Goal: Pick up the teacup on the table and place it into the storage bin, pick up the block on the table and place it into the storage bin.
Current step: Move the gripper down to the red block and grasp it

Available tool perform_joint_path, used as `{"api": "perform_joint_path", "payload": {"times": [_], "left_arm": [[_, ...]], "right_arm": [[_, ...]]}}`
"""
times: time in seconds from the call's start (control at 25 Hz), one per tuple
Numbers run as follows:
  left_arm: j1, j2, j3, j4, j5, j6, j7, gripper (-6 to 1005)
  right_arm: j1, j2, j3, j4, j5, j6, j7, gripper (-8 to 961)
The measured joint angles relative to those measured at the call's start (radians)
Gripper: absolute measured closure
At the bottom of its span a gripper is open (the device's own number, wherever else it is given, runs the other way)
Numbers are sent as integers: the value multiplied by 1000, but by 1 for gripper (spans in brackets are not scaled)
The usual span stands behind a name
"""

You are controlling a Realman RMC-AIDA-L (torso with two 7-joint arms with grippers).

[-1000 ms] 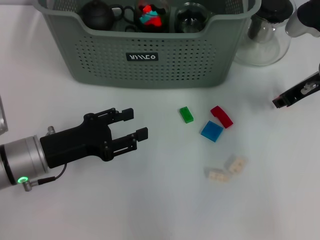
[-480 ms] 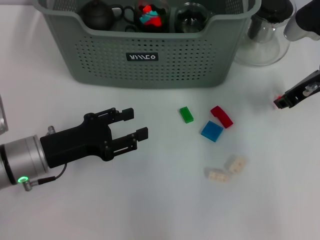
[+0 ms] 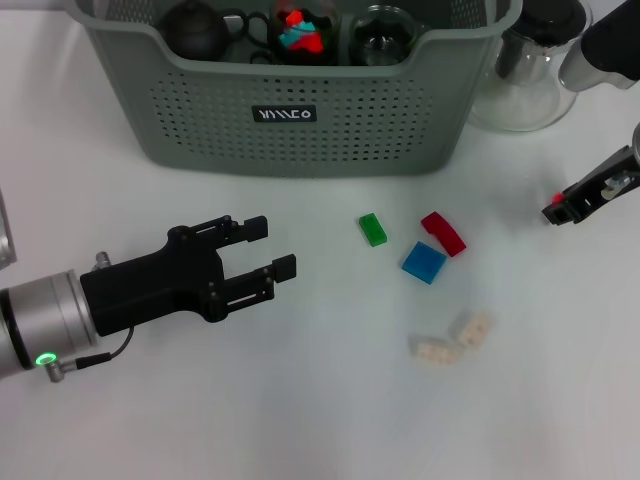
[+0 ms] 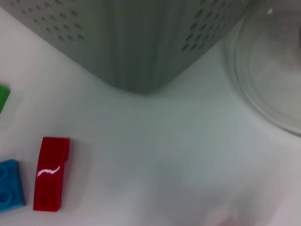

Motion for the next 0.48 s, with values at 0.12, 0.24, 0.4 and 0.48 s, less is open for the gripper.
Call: {"api": "perform_joint_path", "payload": {"times": [0.12,0.24,0.4,0.48], "left_arm": [[0,0,0,0,0,0,0,339],[-1,0,0,0,0,0,0,339],[0,0,0,0,0,0,0,339],[1,0,0,0,0,0,0,340]], "right_arm": [[-5,0,0,-7,-1,-22,1,583],[-17,1,0,-27,-3,-54,5,583],[-36,1,0,-76,-3,-82,8,584],[-47,1,0,-100,-1,-86,8,584]]}}
